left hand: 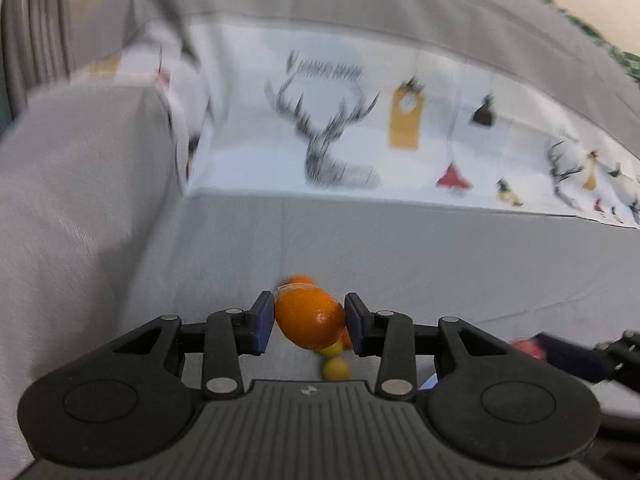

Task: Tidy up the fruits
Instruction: 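Grasp a mandarin orange with the left tool while the right tool grasps a red netted fruit, then carry the orange with the left tool over the plate while the right tool carries the red fruit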

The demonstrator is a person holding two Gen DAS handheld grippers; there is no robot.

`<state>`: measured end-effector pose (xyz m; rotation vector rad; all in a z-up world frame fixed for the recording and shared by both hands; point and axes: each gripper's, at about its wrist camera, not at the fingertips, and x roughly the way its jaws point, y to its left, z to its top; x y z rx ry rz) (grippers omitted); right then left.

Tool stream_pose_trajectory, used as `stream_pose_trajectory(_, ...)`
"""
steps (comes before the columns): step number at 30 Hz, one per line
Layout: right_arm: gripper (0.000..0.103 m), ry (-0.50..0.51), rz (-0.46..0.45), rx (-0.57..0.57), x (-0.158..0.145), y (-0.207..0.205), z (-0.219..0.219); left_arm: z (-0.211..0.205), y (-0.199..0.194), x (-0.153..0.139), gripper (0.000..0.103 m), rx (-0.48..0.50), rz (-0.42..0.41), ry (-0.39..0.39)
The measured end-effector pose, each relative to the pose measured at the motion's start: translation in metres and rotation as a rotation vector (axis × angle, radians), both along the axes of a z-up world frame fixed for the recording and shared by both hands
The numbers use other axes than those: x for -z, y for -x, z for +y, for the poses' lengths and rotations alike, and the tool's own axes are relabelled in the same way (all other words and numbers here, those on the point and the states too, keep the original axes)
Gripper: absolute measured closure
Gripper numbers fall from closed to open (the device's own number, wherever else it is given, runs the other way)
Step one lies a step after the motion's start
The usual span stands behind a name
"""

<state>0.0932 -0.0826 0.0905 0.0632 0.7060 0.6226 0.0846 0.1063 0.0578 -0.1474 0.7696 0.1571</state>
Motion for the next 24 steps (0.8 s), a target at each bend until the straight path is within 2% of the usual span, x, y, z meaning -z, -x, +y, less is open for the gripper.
stream_pose_trajectory(5,0.072,-0.057,-0.042,0.087,0.005,0.024,-0.053,-0.026,0.024,-0.015,0.061,0.092,-0.119,-0.038)
stream_pose_trajectory(8,0.072,-0.04,-0.027,0.127,0.013,0.023,-0.07,-0.033,0.027,-0.016,0.061,0.118,-0.145,-0.008)
stream_pose_trajectory(13,0.072,-0.045,0.046,0.196,0.034,0.004,-0.091,-0.035,0.015,-0.004,0.061,0.124,-0.094,-0.002)
stream_pose_trajectory(16,0.072,-0.067,0.093,0.236,0.042,-0.003,-0.099,-0.031,0.007,0.006,0.061,0.124,-0.05,0.027)
stream_pose_trajectory(19,0.072,-0.068,0.106,0.254,0.047,-0.006,-0.099,-0.035,0.001,0.013,0.061,0.146,-0.017,0.039)
stream_pose_trajectory(24,0.072,-0.054,0.106,0.249,0.048,-0.01,-0.092,-0.049,0.001,0.019,0.061,0.206,0.0,0.0)
